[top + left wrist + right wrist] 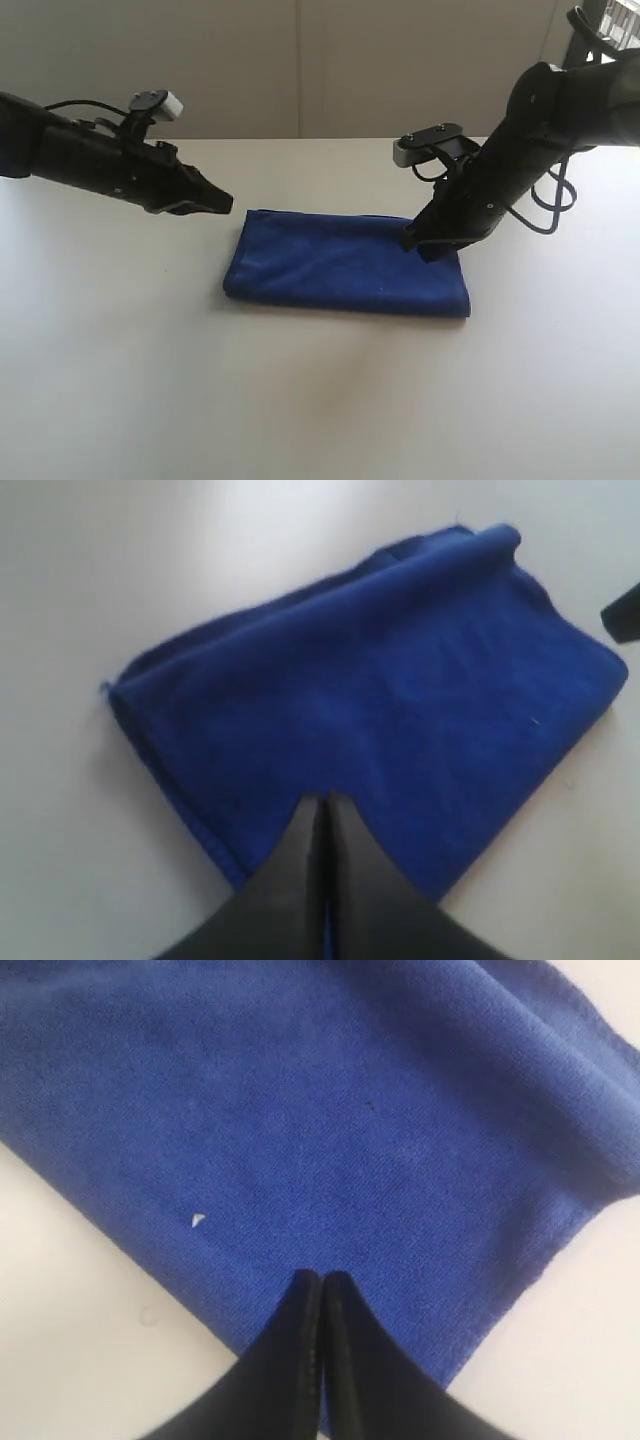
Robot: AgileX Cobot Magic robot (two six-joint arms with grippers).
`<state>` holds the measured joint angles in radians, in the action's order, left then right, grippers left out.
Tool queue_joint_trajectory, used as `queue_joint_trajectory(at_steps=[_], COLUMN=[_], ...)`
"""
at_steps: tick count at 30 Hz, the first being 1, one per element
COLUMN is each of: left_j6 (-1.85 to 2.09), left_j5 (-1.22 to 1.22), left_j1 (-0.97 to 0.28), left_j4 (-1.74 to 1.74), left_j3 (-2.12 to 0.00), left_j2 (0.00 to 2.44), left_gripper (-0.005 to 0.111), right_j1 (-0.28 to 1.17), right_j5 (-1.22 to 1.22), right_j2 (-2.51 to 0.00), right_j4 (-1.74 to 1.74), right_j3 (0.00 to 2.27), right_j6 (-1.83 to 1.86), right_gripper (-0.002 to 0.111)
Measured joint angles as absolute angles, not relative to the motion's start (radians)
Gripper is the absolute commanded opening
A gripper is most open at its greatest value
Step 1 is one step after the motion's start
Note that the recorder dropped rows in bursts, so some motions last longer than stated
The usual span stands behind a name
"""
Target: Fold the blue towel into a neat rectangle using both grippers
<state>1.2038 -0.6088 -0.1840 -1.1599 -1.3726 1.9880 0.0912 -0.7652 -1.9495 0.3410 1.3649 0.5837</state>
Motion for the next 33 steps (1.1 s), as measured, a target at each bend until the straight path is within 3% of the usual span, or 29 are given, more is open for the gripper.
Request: queue_joint_trajectory(at_steps=[12, 22, 33], left_j6=[1.24, 1.249, 1.041], left_j5=[-0.349, -0.226, -0.192], left_j1=[-0.416, -0.422, -0.422], left_j4=[-1.166, -1.179, -0.964], left_j3=[-1.381, -1.381, -1.363], left_j2=[2.11, 2.122, 2.12], left_gripper=[0.0, 0.0, 0.0], right_j1=[0.091, 0.091, 0.091], right_j5=[-0.811, -0.804, -0.775], right_j2=[-1.984, -1.984, -1.984], right_j4=[0.341, 0.336, 0.251], right_j3=[1.365, 1.365, 1.365], right_j6=[0.59, 0.59, 0.541], right_gripper=[0.0, 0.0, 0.0])
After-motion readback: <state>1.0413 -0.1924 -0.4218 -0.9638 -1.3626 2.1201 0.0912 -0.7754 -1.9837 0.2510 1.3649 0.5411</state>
